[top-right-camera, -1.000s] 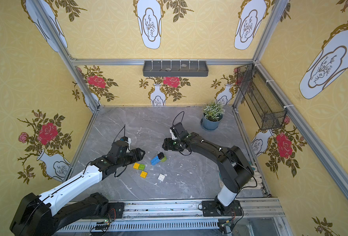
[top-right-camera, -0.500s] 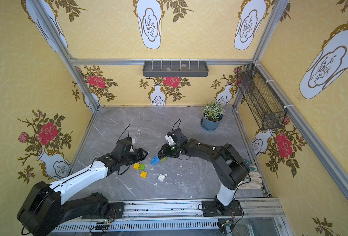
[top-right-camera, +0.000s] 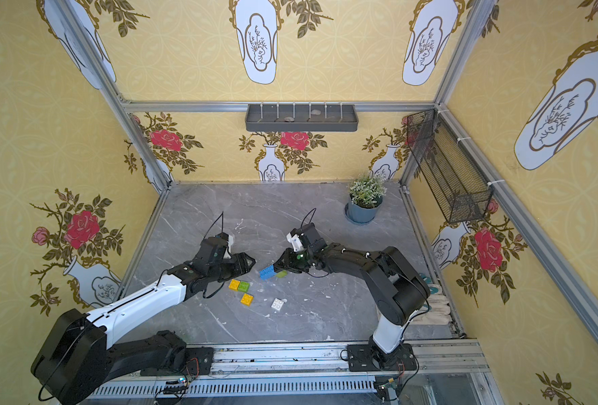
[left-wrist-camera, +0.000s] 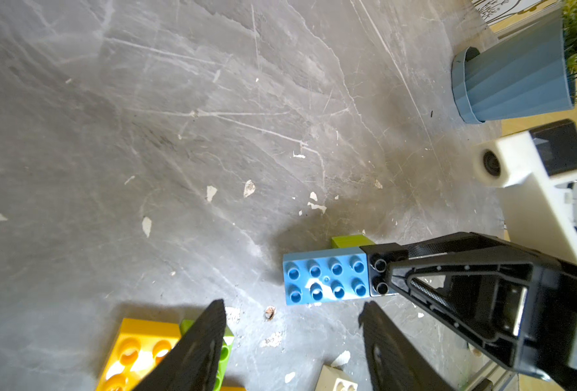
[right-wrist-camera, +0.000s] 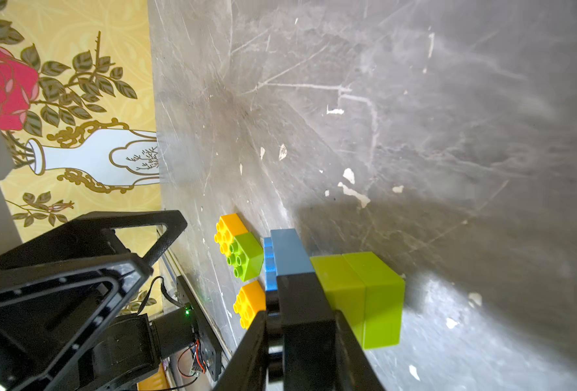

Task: Assemble the number 4 with lego
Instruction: Adjust the lego brick at the center of the board.

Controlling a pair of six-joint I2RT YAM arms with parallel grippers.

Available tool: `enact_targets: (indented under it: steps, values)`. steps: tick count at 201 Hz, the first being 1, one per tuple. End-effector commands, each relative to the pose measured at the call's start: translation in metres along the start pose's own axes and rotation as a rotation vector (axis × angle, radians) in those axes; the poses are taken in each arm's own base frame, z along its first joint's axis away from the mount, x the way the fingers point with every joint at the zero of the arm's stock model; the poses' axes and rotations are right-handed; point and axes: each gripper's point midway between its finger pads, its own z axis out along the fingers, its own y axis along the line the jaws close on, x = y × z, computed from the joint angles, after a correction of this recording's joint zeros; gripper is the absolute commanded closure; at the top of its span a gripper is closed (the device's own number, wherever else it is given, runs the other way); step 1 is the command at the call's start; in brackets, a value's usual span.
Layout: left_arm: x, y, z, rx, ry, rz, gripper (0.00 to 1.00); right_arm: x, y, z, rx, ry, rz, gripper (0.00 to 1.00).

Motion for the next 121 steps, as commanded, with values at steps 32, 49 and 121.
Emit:
enact_targets:
  steps: [32, 49, 121]
  values:
    - [-0.002, -0.003, 0.004, 0.017, 0.0, 0.022, 0.33, 0.005, -0.016, -0.006, -0.061, -0.076, 0.094, 0.69]
    - [0.0, -0.002, 0.006, 0.014, 0.009, 0.022, 0.33, 0.009, -0.021, -0.005, -0.083, -0.086, 0.115, 0.68]
    - [-0.001, -0.005, 0.007, 0.025, 0.012, 0.026, 0.33, 0.004, -0.026, -0.019, -0.128, -0.135, 0.142, 0.63]
